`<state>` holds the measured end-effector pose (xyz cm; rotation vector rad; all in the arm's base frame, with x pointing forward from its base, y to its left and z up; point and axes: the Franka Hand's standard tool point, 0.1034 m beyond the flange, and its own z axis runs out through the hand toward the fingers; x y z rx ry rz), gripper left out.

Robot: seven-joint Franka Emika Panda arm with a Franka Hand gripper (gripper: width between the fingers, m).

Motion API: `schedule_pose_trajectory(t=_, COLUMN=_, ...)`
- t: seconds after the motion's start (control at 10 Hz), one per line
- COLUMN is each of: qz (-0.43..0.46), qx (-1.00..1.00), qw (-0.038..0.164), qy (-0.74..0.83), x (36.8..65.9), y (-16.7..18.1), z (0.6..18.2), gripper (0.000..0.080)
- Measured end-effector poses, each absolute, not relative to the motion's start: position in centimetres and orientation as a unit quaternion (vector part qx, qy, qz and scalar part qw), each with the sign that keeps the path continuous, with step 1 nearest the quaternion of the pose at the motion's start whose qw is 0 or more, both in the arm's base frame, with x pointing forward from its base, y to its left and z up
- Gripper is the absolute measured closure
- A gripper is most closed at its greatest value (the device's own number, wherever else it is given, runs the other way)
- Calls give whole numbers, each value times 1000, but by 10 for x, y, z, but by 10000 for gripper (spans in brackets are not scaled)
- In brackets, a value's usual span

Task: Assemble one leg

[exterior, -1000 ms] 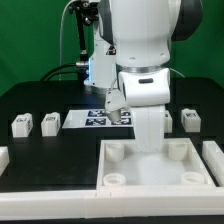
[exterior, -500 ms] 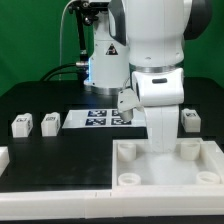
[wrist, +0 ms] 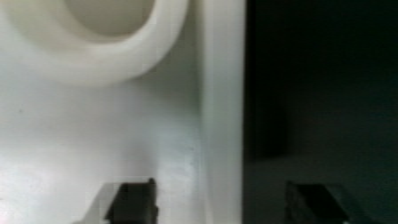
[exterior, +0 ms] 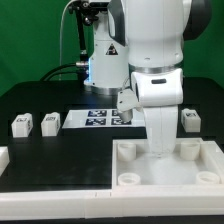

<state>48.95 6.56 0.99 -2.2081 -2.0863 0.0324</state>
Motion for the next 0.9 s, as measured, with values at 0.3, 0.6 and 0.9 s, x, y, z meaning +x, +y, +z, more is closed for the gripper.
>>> schedule_pose_trajectory(t=0.3, qz=11, qx=-726, qw=52, qy=-685, x=489, y=65, z=10, gripper=159)
schedule_pose_trajectory(t=0.6, qz=11, qx=-726, qw=52, qy=-685, x=489, y=65, z=10, gripper=151)
schedule_pose_trajectory(t=0.9, qz=11, qx=-728, qw=52, qy=-683, x=490, y=65, z=11, gripper=150)
